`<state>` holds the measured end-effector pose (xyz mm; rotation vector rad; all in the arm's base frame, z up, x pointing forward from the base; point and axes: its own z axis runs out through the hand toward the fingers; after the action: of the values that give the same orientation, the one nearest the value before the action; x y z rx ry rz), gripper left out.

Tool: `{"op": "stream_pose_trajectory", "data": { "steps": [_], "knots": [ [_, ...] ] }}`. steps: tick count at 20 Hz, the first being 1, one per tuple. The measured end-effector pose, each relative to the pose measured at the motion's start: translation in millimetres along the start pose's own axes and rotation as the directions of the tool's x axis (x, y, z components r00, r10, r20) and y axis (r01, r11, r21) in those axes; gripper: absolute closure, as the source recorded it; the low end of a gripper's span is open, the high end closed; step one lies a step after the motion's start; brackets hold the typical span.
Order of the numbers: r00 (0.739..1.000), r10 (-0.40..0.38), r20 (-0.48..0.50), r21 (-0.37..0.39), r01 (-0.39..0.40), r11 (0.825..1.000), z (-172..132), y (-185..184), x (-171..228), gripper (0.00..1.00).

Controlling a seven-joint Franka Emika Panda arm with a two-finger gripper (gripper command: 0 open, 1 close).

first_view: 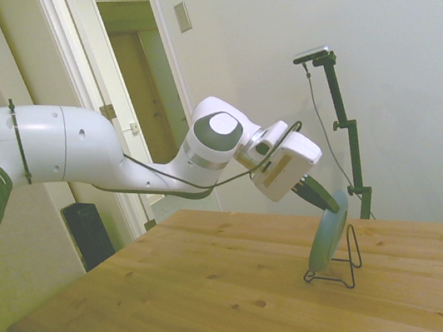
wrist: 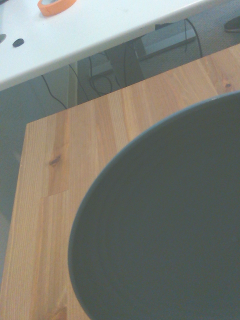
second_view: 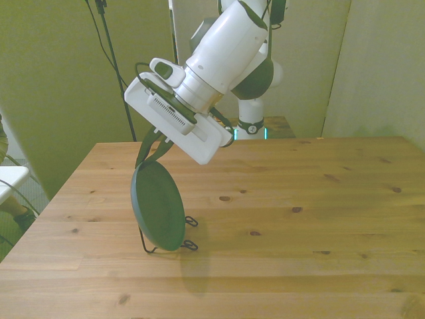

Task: Load the plate

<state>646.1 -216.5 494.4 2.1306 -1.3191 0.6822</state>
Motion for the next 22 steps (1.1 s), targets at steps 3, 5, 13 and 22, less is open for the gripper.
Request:
{"op": "stream_pose_trajectory", "data": {
  "steps": [3,5,13,22],
  "knots": [
    [1.0,-0.001,0.0,-0.003,0.001,1.0,2,-1,-2,1.0],
    [1.0,-0.002,0.0,-0.005,0.002,1.0,3,-1,-3,1.0],
    [1.0,-0.007,-0.007,-0.016,0.007,1.0,9,0,-5,0.0],
    [1.0,-0.017,-0.024,-0.034,0.016,0.999,14,2,-6,0.0]
  ]
}}
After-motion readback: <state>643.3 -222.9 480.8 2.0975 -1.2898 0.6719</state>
